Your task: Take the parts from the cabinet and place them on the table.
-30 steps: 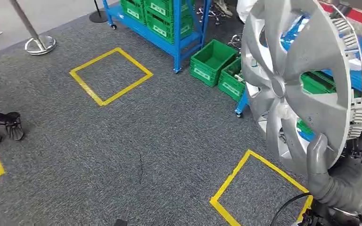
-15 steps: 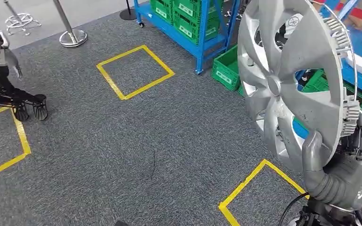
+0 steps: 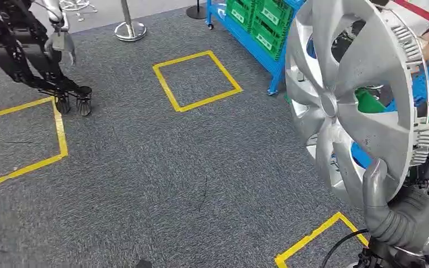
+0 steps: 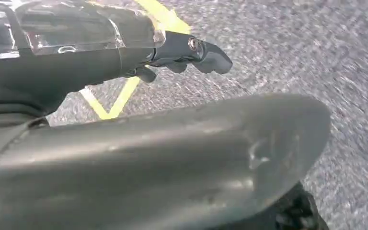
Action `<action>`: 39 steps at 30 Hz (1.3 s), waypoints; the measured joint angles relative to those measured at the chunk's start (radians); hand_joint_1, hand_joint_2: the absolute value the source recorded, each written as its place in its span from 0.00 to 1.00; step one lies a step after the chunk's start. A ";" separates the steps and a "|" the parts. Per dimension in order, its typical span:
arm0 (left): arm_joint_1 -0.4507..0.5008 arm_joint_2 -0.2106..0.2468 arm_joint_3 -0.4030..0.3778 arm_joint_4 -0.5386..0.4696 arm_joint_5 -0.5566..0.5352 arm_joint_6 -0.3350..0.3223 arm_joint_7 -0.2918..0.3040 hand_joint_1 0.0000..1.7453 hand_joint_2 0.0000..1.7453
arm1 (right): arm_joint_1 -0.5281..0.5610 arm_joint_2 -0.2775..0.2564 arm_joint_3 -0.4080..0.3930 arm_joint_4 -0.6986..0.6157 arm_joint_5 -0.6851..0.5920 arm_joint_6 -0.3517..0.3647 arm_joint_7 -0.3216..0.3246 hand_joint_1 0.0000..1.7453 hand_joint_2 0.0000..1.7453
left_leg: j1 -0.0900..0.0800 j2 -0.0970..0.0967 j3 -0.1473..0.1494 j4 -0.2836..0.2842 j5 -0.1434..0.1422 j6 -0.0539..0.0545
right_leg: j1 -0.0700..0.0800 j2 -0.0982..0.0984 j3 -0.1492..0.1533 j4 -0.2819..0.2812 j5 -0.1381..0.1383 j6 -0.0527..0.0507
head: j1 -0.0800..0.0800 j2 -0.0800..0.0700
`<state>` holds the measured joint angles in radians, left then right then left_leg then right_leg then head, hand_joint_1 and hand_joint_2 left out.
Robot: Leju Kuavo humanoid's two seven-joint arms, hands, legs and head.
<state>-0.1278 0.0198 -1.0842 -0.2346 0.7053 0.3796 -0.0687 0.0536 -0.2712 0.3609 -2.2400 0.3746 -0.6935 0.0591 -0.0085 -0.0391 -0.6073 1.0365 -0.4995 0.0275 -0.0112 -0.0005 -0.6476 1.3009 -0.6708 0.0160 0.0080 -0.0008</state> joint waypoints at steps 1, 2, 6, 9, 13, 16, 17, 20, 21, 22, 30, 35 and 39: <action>0.000 0.000 0.000 0.000 0.000 0.000 0.000 0.00 0.00 | 0.000 0.000 0.000 0.000 0.000 0.000 0.000 1.00 1.00 | -0.002 -0.012 0.002 0.000 0.000 0.000 | 0.003 0.004 0.021 -0.053 0.040 -0.008 | 0.000 0.000; 0.000 0.000 0.000 0.000 0.000 0.000 0.000 0.00 0.00 | 0.000 0.000 0.000 0.000 0.000 0.000 0.000 1.00 1.00 | -0.004 -0.029 0.007 0.000 0.000 0.000 | 0.007 0.021 0.064 -0.153 0.102 -0.020 | 0.000 0.000; -0.003 -0.006 0.000 0.000 0.000 0.000 0.002 0.00 0.00 | 0.000 0.000 -0.001 -0.001 0.000 0.000 -0.001 1.00 1.00 | 0.008 -0.077 -0.012 0.000 0.011 -0.016 | 0.016 0.085 0.111 -0.282 0.136 -0.032 | 0.002 0.000; 0.003 -0.004 0.000 0.000 0.000 -0.001 0.003 0.00 0.00 | -0.004 0.000 0.000 -0.001 -0.001 0.000 -0.001 1.00 1.00 | 0.001 -0.037 -0.018 0.004 0.008 -0.026 | 0.008 0.044 0.125 -0.310 0.151 -0.028 | 0.003 0.000; -0.002 -0.004 0.000 0.000 0.000 -0.001 0.003 0.00 0.00 | 0.000 0.000 -0.001 -0.001 -0.001 0.000 -0.003 1.00 1.00 | 0.014 0.046 -0.140 0.243 -0.119 -0.052 | 0.008 -0.014 0.132 -0.319 0.151 -0.034 | -0.009 0.000; 0.002 -0.003 0.000 0.000 0.000 -0.001 0.003 0.00 0.00 | 0.001 0.000 0.000 0.000 -0.003 0.000 -0.003 1.00 1.00 | 0.025 0.045 -0.129 0.219 -0.064 -0.066 | 0.003 -0.053 0.134 -0.316 0.144 -0.025 | -0.011 0.000; 0.001 -0.003 0.000 0.000 0.000 -0.001 0.003 0.00 0.00 | 0.001 0.000 0.000 0.000 -0.003 0.000 -0.003 1.00 1.00 | 0.027 0.051 -0.096 0.162 -0.032 -0.068 | 0.002 -0.060 0.136 -0.313 0.142 -0.022 | -0.012 0.000; -0.002 -0.003 0.000 0.000 0.000 -0.001 0.003 0.00 0.00 | 0.000 0.000 -0.002 0.000 -0.003 0.000 -0.003 1.00 1.00 | 0.016 0.139 -0.005 -0.003 0.007 -0.055 | 0.009 -0.085 0.143 -0.300 0.122 0.002 | -0.018 0.000; -0.001 -0.003 0.000 0.000 0.000 -0.001 0.003 0.00 0.00 | 0.000 0.000 -0.001 0.000 -0.003 0.000 -0.003 1.00 1.00 | 0.014 0.128 -0.007 -0.002 0.004 -0.045 | 0.010 -0.095 0.148 -0.304 0.122 0.004 | -0.012 0.000; 0.001 -0.003 0.000 0.000 0.000 -0.001 0.003 0.00 0.00 | 0.000 0.000 -0.001 0.000 -0.003 0.000 -0.003 1.00 1.00 | 0.011 0.120 -0.009 -0.002 0.004 -0.040 | 0.008 -0.102 0.151 -0.307 0.122 0.005 | -0.011 0.000; -0.002 0.000 0.000 0.000 0.001 -0.002 0.003 0.00 0.00 | 0.002 0.000 0.000 0.002 -0.007 0.000 -0.003 1.00 1.00 | 0.002 0.011 -0.005 -0.006 0.010 -0.006 | 0.003 -0.004 -0.007 0.031 -0.031 0.006 | 0.003 0.000; -0.004 0.002 0.000 0.000 0.014 0.007 -0.010 0.00 0.00 | -0.009 -0.001 0.005 0.001 -0.022 0.000 -0.003 1.00 1.00 | -0.006 -0.054 0.001 -0.003 0.012 -0.008 | 0.013 0.078 0.109 -0.267 0.143 -0.032 | 0.003 0.000; 0.002 0.003 0.000 0.000 0.019 0.007 -0.013 0.00 0.00 | -0.022 -0.002 0.013 0.002 -0.029 0.000 -0.003 1.00 1.00 | -0.002 -0.083 -0.013 -0.011 0.025 -0.031 | 0.013 0.042 0.119 -0.298 0.147 -0.034 | 0.006 0.000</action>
<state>-0.1257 0.0229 -1.0838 -0.2342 0.7241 0.3868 -0.0820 0.0318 -0.2735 0.3742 -2.2377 0.3456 -0.6931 0.0557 -0.0108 -0.1226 -0.6199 1.0255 -0.4740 -0.0037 0.0015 0.0417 -0.5291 1.0030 -0.5241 -0.0182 0.0141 -0.0008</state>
